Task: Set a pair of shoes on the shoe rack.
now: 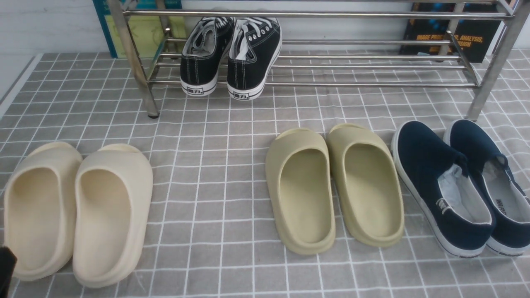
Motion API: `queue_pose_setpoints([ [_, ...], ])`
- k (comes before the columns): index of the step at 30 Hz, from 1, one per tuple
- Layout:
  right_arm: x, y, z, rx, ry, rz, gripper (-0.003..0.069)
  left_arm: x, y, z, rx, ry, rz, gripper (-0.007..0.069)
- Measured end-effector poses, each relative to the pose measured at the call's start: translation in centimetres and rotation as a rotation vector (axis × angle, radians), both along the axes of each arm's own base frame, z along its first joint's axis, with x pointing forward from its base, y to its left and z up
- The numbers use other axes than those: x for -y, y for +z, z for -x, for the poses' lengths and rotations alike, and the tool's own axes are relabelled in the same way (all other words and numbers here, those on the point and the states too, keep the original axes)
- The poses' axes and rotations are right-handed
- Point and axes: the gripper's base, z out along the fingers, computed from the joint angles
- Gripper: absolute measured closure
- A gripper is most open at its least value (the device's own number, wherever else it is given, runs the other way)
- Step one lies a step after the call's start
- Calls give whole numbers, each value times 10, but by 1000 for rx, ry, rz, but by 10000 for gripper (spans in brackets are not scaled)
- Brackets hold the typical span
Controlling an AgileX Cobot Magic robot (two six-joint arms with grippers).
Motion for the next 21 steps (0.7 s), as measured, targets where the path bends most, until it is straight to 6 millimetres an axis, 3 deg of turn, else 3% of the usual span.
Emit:
queue_pose_setpoints([
  [15,0,0,0,0,0,0,420,-1,-34,0,-187,39,60,638],
  [21,0,0,0,0,0,0,420,-1,-35,0,-196,39,61,638],
])
